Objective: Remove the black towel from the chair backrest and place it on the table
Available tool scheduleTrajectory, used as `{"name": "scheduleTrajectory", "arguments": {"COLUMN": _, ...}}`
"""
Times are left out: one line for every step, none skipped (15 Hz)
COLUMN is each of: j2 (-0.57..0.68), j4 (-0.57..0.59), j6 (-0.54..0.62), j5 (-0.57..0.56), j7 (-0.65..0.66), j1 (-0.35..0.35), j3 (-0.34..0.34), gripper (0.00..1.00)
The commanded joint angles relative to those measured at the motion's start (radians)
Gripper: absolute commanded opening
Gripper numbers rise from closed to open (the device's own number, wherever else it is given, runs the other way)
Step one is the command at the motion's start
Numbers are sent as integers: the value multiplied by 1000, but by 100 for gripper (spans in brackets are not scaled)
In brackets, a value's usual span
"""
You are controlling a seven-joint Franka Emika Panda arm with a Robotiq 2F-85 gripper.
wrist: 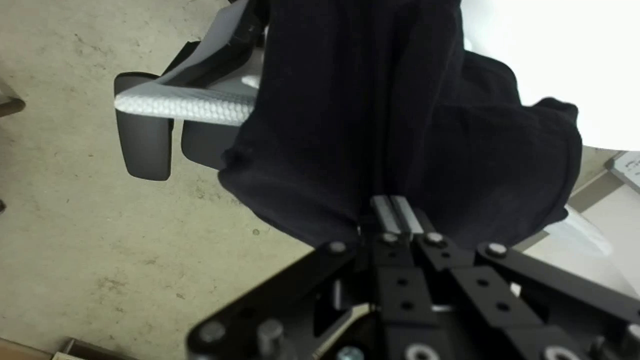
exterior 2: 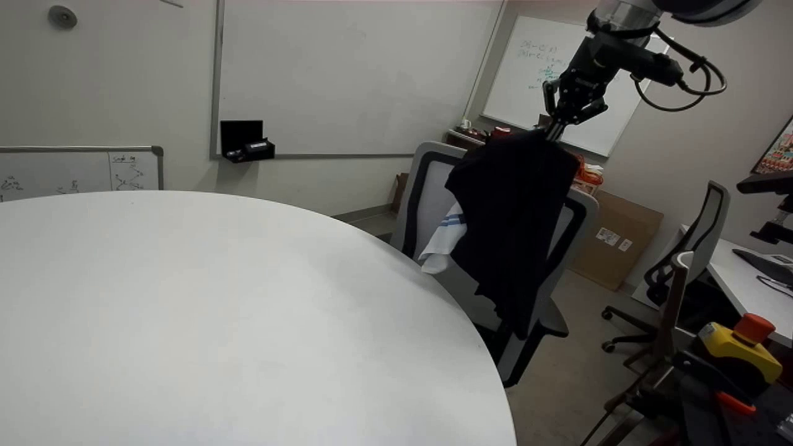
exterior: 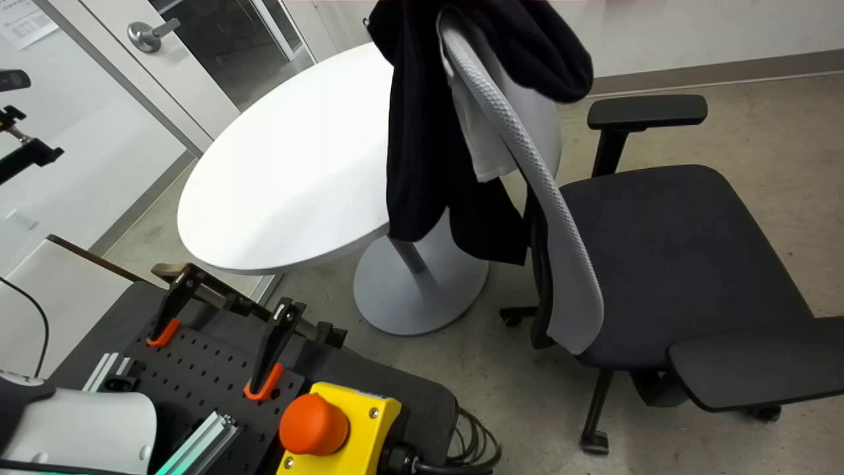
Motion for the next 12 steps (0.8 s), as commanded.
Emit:
{"name": "scheduleTrajectory", "arguments": {"j2": -32, "j4": 32, "j6": 27, "j5": 47, "j7": -14, "j1": -9, "j3": -5, "gripper": 1}}
{"name": "scheduleTrajectory", "arguments": {"j2": -34, "j4": 47, "j6": 29, "j5": 52, "j7": -14, "j1": -14, "j3": -6, "gripper": 1}}
{"name": "scheduleTrajectory", "arguments": {"j2": -36, "j4": 61, "j6": 33, "j5": 58, "j7": -14, "j1": -18, "j3": -8, "gripper": 1}}
{"name": "scheduleTrajectory", "arguments": {"j2": -40, "j4": 73, "j6": 40, "j5": 62, "j7": -12, "j1": -23, "j3": -10, "gripper": 1}}
{"name": "scheduleTrajectory", "arguments": {"j2": -43, "j4": 87, "j6": 46, "j5": 66, "j7": -10, "j1": -28, "j3": -12, "gripper": 1}}
{"name": "scheduleTrajectory", "arguments": {"j2": -44, "j4": 105, "j6": 49, "j5": 74, "j7": -11, "j1": -33, "j3": -14, "gripper": 1}}
{"name": "scheduleTrajectory", "arguments": {"j2": -45, "j4": 118, "j6": 55, "j5": 80, "j7": -9, "j1": -37, "j3": -16, "gripper": 1}}
{"name": "scheduleTrajectory", "arguments": {"j2": -42, "j4": 142, "j6": 52, "j5": 94, "j7": -13, "j1": -40, "j3": -18, "gripper": 1}}
{"name": "scheduleTrajectory", "arguments": {"j2": -45, "j4": 157, "j6": 56, "j5": 104, "j7": -12, "j1": -43, "j3": -19, "gripper": 1}}
{"name": "scheduleTrajectory", "arguments": {"j2": -44, "j4": 182, "j6": 56, "j5": 115, "j7": -16, "j1": -44, "j3": -19, "gripper": 1}}
{"name": "scheduleTrajectory", "arguments": {"j2": -48, "j4": 199, "j6": 59, "j5": 122, "j7": -15, "j1": -46, "j3": -19, "gripper": 1}}
{"name": "scheduleTrajectory", "arguments": {"j2": -52, "j4": 225, "j6": 59, "j5": 130, "j7": -16, "j1": -46, "j3": -17, "gripper": 1}}
